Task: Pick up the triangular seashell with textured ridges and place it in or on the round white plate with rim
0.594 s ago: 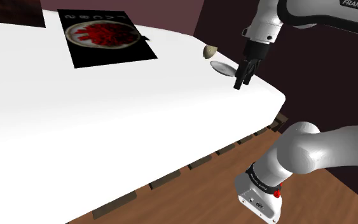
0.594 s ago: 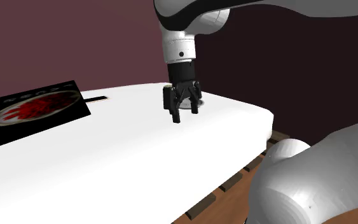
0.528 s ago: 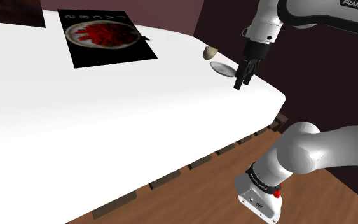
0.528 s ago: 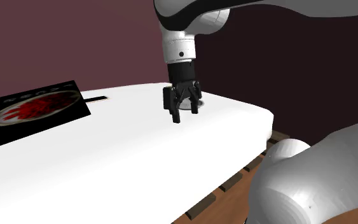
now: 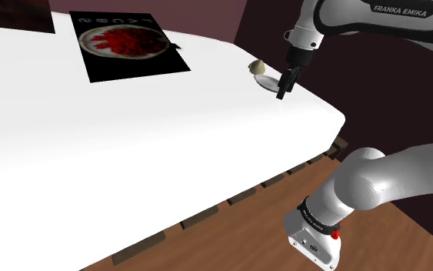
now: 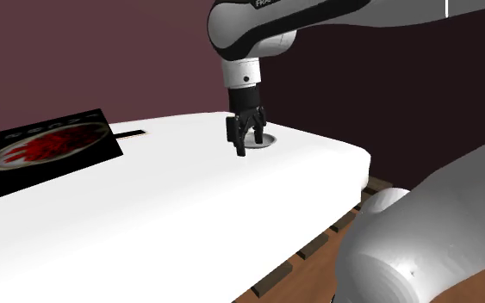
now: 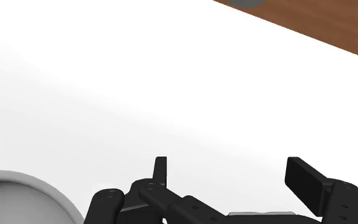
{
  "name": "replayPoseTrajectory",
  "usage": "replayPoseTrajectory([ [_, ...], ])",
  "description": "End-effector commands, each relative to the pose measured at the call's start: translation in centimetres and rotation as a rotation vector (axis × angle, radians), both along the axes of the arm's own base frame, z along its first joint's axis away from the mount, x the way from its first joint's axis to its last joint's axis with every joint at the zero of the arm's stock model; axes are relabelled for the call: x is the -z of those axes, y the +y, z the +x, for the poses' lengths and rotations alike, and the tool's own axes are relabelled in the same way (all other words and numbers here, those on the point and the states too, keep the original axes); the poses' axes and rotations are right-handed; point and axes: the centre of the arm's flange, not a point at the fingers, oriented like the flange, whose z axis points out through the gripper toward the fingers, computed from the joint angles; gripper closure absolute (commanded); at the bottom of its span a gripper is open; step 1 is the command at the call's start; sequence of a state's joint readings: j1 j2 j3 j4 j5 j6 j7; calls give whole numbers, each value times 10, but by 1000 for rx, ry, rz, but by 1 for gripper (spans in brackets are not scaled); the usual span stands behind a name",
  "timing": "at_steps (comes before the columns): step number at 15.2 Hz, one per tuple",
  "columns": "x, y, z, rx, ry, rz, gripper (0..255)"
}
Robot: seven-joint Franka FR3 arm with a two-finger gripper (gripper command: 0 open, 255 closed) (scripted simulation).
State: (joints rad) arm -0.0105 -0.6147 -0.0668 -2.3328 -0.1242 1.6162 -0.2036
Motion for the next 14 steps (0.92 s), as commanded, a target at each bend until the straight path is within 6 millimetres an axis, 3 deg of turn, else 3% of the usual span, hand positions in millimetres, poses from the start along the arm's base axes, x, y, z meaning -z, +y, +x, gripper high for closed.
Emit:
replayPoseTrajectory([
  [1,1,-15,17,-35,-15,-21,0],
  [14,-1,-97,134,-248,-106,-149,0],
])
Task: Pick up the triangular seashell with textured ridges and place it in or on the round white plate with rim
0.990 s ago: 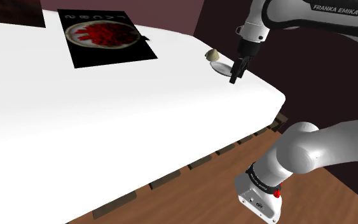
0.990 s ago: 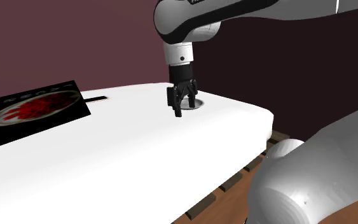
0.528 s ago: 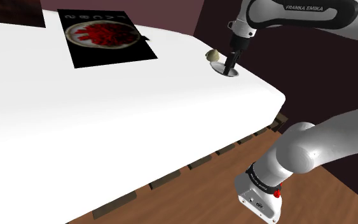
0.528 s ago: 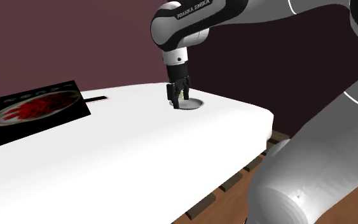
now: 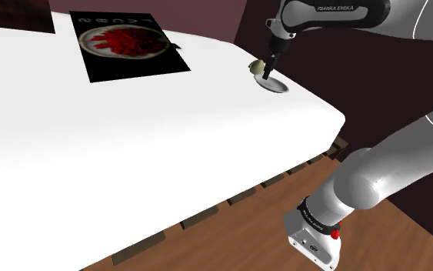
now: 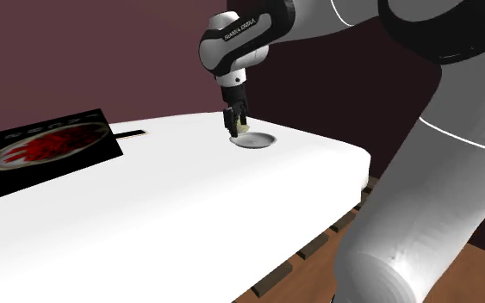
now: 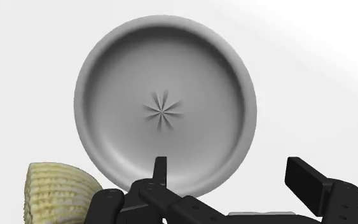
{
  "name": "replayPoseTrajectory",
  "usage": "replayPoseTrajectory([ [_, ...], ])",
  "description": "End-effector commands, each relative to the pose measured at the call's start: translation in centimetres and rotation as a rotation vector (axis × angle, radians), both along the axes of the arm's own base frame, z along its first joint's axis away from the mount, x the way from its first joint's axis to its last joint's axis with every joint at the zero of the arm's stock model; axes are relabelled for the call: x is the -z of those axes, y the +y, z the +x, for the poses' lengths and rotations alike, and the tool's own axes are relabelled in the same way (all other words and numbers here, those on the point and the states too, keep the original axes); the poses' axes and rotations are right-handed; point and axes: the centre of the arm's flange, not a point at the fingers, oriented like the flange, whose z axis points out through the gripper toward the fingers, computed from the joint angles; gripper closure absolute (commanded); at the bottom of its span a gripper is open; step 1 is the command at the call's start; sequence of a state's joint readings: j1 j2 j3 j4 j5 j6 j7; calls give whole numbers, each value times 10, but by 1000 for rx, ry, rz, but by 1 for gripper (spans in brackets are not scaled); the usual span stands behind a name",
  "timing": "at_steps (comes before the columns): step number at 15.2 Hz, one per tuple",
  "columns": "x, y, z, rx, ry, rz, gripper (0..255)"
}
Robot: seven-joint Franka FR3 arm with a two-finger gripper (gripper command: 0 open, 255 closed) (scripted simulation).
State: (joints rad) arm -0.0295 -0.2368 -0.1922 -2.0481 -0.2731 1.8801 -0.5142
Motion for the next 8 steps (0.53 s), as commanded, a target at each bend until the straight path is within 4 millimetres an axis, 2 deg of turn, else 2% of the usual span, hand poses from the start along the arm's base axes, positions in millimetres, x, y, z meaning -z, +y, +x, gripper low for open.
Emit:
replayPoseTrajectory([
  [1,-4,-10,18,-35,-15,-21,0],
  [8,-15,-42,88,-150,-64,-90,0],
])
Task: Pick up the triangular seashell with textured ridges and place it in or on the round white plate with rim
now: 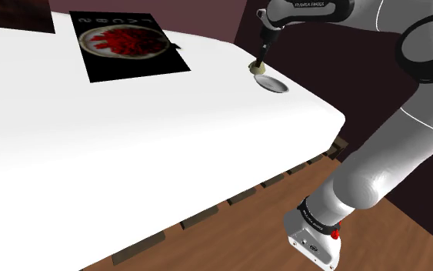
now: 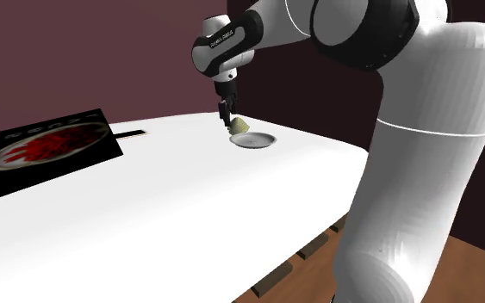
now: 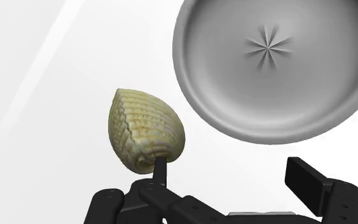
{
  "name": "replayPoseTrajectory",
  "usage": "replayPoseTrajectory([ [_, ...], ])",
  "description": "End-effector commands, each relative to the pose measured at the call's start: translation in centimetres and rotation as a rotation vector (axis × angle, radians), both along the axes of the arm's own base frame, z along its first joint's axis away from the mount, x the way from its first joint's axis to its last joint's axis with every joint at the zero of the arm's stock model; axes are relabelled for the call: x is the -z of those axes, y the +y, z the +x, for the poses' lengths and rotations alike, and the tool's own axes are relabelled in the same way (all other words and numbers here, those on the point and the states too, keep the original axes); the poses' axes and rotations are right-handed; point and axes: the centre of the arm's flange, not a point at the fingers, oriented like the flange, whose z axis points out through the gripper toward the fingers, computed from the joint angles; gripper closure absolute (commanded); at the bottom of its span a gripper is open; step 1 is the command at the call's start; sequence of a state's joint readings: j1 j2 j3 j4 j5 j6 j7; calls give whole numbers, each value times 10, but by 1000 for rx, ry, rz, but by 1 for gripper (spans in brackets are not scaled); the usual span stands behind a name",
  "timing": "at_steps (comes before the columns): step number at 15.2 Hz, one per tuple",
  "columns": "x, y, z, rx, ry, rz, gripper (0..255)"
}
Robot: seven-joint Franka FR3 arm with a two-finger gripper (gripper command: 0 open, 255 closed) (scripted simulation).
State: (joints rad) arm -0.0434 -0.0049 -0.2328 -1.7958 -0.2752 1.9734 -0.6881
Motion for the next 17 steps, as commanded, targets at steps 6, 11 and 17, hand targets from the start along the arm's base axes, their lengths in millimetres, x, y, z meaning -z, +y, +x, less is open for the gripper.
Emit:
replayPoseTrajectory([
  [6,-8,-21,62,-97,-41,-58,0],
  [11,17,-29,66,-97,-41,-58,0],
  [17,24,-32,68,-97,-41,-58,0],
])
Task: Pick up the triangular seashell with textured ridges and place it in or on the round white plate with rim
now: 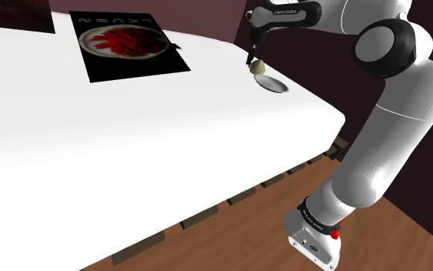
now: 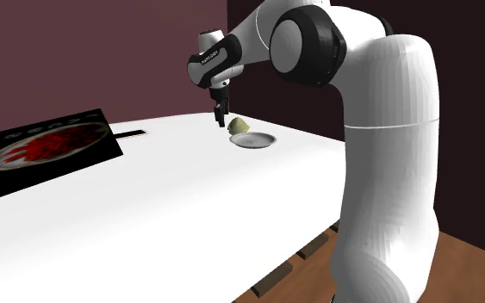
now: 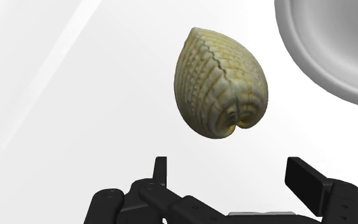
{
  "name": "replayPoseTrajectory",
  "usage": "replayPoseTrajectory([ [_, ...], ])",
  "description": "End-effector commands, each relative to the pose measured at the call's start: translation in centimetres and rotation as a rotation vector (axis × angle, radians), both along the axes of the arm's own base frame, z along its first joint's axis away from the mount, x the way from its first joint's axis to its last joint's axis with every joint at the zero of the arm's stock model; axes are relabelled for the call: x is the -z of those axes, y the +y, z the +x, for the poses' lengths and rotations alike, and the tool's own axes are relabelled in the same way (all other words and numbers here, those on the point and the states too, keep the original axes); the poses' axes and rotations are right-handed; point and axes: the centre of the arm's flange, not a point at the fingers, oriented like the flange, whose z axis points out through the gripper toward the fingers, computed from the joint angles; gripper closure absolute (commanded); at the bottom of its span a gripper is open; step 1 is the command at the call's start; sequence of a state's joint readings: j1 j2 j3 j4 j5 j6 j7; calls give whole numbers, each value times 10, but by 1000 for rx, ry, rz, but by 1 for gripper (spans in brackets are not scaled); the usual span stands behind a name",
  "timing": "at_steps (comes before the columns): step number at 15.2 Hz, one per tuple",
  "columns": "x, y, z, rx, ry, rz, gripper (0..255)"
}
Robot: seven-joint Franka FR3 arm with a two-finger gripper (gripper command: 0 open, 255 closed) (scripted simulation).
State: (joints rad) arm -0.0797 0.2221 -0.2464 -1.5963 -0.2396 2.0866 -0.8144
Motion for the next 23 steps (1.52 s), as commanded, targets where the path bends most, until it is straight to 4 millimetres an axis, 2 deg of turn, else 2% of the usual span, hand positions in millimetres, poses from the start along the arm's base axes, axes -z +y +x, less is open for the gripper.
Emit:
replayPoseTrajectory([
  [1,0,0,0,0,0,0,0],
  [3,0,0,0,0,0,0,0],
  [4,0,0,0,0,0,0,255],
  [13,0,0,0,0,0,0,255],
  [14,0,0,0,0,0,0,0],
  [18,-9,28,-17,-418,406,-336,0],
  [19,-10,30,-19,-462,449,-371,0],
  [23,7,17,-19,-462,449,-371,0],
])
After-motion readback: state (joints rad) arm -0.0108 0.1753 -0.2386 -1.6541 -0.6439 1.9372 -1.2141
